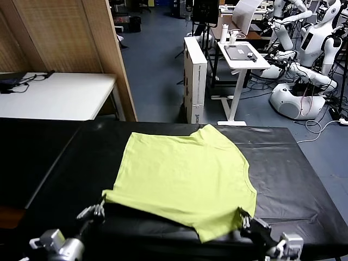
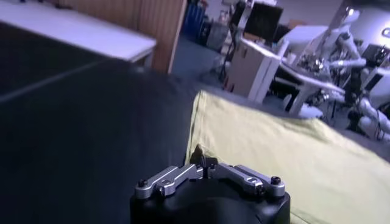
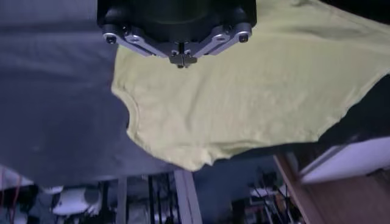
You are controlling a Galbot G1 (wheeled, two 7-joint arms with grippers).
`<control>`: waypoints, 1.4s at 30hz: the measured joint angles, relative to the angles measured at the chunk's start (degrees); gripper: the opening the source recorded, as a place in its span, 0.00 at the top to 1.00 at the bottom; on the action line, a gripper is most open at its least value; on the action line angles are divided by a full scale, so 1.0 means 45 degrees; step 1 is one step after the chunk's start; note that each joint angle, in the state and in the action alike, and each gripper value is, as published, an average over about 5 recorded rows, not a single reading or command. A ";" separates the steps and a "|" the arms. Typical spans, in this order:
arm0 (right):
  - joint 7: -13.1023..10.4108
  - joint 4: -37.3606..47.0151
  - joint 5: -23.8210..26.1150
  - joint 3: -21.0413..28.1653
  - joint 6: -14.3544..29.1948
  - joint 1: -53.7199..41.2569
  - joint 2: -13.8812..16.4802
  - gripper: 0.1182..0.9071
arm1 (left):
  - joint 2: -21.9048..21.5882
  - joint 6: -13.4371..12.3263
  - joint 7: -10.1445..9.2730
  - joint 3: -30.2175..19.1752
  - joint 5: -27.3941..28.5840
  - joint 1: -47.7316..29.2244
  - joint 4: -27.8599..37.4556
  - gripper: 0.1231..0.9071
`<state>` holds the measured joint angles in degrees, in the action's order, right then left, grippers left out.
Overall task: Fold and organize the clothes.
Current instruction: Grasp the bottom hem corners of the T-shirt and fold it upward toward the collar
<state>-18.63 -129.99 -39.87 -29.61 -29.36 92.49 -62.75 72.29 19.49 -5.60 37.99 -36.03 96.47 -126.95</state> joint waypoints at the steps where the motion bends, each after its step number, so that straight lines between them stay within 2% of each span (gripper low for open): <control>1: 0.0021 0.0257 -0.0002 0.0070 0.0014 -0.0288 0.0021 0.97 | -0.0064 0.0011 -0.0006 -0.0073 0.0018 -0.0204 0.0132 0.97; 17: 0.0038 0.3044 0.0287 0.1367 0.0078 -0.3730 0.0158 0.97 | -0.0966 0.0219 -0.0078 -0.0873 -0.0044 -0.2671 0.2342 0.97; 29: 0.0049 0.3854 0.0524 0.1683 0.0028 -0.4525 0.0150 0.97 | -0.1618 0.0246 -0.0047 -0.1333 -0.0013 -0.3531 0.3295 0.97; 37: 0.0263 0.3821 0.0294 0.1757 -0.0319 -0.4527 0.0162 0.97 | -0.1652 0.0307 -0.0051 -0.1584 0.0066 -0.3686 0.3455 0.97; 39: 0.0432 0.3684 0.0253 0.1661 -0.0416 -0.4409 0.0217 0.93 | -0.1619 0.0356 -0.0062 -0.1634 0.0092 -0.3710 0.3470 0.97; 42: 0.0633 0.3415 0.0210 0.1450 -0.0540 -0.4152 0.0363 0.75 | -0.1546 0.0431 -0.0093 -0.1628 0.0079 -0.3727 0.3466 0.96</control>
<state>-15.78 -114.62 -38.92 -23.09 -31.79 73.80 -61.12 65.33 21.43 -6.02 30.67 -35.68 79.70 -111.35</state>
